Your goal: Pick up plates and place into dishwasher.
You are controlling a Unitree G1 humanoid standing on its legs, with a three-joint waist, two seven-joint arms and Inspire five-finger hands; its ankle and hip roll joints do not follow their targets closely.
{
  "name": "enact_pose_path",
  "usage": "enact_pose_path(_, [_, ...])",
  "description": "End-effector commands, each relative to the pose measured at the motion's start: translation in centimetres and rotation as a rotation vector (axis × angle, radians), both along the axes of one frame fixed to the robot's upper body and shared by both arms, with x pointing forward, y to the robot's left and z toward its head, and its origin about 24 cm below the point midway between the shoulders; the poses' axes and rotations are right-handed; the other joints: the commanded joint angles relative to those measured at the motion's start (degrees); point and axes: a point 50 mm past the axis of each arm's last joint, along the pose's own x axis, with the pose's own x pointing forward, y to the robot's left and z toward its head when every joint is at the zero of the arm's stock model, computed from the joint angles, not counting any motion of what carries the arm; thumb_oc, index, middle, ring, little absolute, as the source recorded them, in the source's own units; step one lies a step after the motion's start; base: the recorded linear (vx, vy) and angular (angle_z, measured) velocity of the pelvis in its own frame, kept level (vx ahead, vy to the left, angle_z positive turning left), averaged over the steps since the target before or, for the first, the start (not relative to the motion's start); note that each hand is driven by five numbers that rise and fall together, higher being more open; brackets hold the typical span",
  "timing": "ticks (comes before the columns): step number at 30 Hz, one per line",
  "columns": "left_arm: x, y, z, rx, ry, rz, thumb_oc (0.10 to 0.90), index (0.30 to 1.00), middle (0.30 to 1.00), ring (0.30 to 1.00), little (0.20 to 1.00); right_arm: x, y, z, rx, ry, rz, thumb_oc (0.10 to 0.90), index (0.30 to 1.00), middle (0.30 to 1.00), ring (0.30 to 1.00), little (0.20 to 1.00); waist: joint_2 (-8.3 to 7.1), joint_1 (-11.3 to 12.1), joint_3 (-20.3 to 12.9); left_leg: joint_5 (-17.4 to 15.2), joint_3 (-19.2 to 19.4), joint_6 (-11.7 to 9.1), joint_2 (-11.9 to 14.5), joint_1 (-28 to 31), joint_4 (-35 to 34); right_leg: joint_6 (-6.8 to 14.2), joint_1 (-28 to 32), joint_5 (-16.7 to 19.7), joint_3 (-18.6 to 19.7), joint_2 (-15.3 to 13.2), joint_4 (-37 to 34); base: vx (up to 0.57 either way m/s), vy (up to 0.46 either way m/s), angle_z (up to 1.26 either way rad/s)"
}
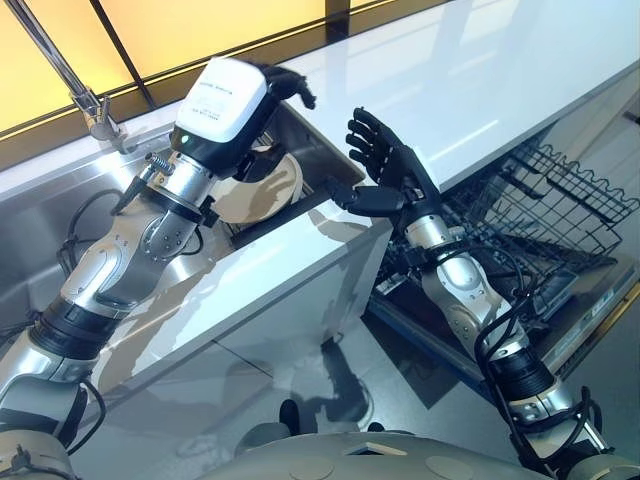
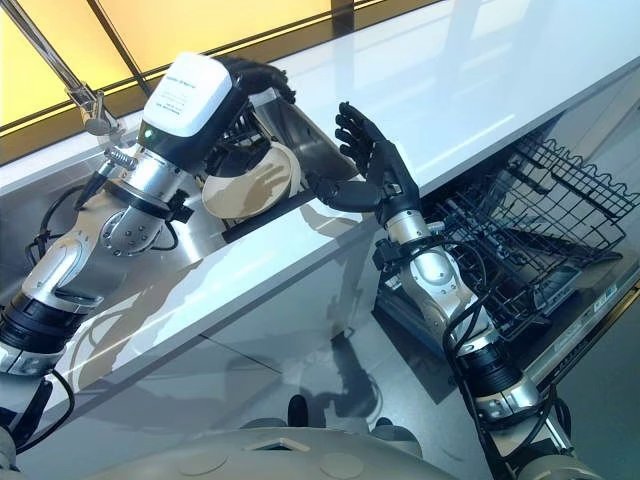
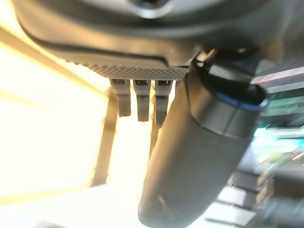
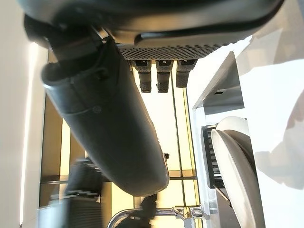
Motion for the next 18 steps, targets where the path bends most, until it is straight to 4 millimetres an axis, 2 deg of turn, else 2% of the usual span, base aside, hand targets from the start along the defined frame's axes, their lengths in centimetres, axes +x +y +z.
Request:
enact_pose_path(1, [0.1, 5.3, 2.6, -0.001, -0.039, 0.204, 0.8, 0.9, 0.9, 0.9, 0.9, -0.2, -1.2, 4.7, 0.038, -0.227, 0.001, 0.8, 0.9, 0.9, 0.9, 0.9, 0.44, 0.17, -4.31, -6.44, -0.04, 2.92, -5.3, 2.15, 0.46, 0.88, -4.88, 0.85, -1.42, 3.87, 4.47, 0.0, 0.038, -0.02])
enact_pose_path(4, [-0.1, 6.4, 1.6, 0.035, 0.029, 0.251, 0.8, 0.9, 0.9, 0.9, 0.9, -0.2, -1.6, 4.2, 0.025, -0.208, -0.009, 0.8, 0.9, 0.9, 0.9, 0.9, 0.69, 0.29, -4.18, -6.32, -0.19, 3.01, -5.4, 2.11, 0.5, 0.83, -4.75, 0.94, -1.42, 3.89, 4.33, 0.0, 0.025, 0.0])
enact_pose_path(11, [-0.1, 6.5, -0.5, 0.11, 0.18, 0.242, 0.8, 0.9, 0.9, 0.9, 0.9, -0.3, -2.1, 3.2, 0.01, -0.173, -0.019, 0.8, 0.9, 0.9, 0.9, 0.9, 0.81, 0.36, -3.93, -6.27, -0.71, 3.24, -5.65, 2.09, 0.44, 0.88, -4.76, 0.94, -1.31, 3.86, 4.38, 0.0, 0.0, 0.0])
enact_pose_path(18, [-0.3, 6.7, -1.5, 0.17, 0.253, 0.244, 0.8, 0.9, 0.9, 0.9, 0.9, -0.3, -2.3, 2.6, 0.002, -0.147, -0.014, 0.8, 0.9, 0.9, 0.9, 0.9, 1.0, 0.23, -3.56, -6.34, -0.59, 3.41, -5.77, 2.17, 0.41, 0.95, -4.8, 0.96, -1.31, 3.75, 4.4, 0.0, 0.0, 0.0])
